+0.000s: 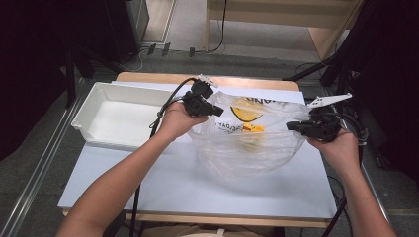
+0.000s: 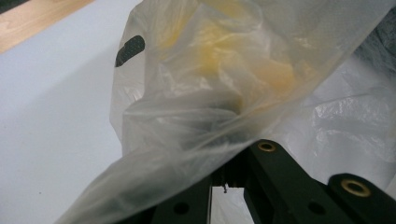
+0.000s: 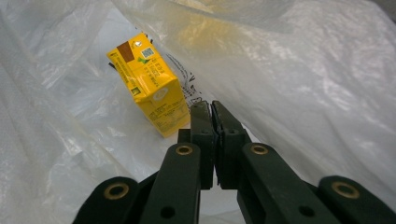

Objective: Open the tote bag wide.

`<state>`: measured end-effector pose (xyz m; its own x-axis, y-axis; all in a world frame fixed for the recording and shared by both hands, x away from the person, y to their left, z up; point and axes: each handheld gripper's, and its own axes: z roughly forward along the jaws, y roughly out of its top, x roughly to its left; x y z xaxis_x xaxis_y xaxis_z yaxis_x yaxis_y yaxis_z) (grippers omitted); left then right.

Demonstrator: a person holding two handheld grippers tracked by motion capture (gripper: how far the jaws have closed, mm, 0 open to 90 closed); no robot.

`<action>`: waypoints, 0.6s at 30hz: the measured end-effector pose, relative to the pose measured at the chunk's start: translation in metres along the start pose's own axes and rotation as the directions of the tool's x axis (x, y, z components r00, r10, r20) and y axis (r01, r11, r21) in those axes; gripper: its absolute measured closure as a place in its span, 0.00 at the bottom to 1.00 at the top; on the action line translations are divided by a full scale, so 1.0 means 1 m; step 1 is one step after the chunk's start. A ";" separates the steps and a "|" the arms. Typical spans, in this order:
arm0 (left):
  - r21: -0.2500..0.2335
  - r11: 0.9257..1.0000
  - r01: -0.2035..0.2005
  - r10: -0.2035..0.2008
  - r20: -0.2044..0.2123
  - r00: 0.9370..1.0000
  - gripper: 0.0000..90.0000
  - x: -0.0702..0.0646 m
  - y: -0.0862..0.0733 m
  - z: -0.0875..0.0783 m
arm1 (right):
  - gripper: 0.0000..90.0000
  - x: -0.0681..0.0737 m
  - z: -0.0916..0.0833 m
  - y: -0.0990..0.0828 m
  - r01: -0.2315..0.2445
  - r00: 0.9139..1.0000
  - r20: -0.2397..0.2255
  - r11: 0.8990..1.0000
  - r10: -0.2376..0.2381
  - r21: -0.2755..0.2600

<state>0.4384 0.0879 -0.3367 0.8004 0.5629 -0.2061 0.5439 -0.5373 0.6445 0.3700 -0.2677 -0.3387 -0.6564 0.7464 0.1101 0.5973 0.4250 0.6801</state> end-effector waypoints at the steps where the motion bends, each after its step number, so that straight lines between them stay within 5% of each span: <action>1: -0.001 1.000 0.001 -0.001 0.004 1.000 1.00 0.001 -0.001 0.002 | 0.99 0.000 0.002 -0.001 -0.006 1.000 -0.002 1.000 0.006 -0.001; 8: -0.019 0.999 0.030 -0.030 0.042 0.999 1.00 0.007 -0.010 0.010 | 0.99 -0.003 0.011 -0.011 -0.036 0.999 -0.012 0.999 0.036 -0.012; 18: 0.003 0.999 0.045 -0.045 0.028 0.999 1.00 0.013 -0.017 0.021 | 0.99 -0.008 0.023 -0.025 -0.079 0.996 -0.032 0.996 0.078 -0.037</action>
<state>0.4445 0.0913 -0.3660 0.7820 0.5685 -0.2554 0.5799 -0.5138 0.6322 0.3709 -0.2723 -0.3728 -0.6222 0.7604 0.1861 0.6298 0.3450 0.6959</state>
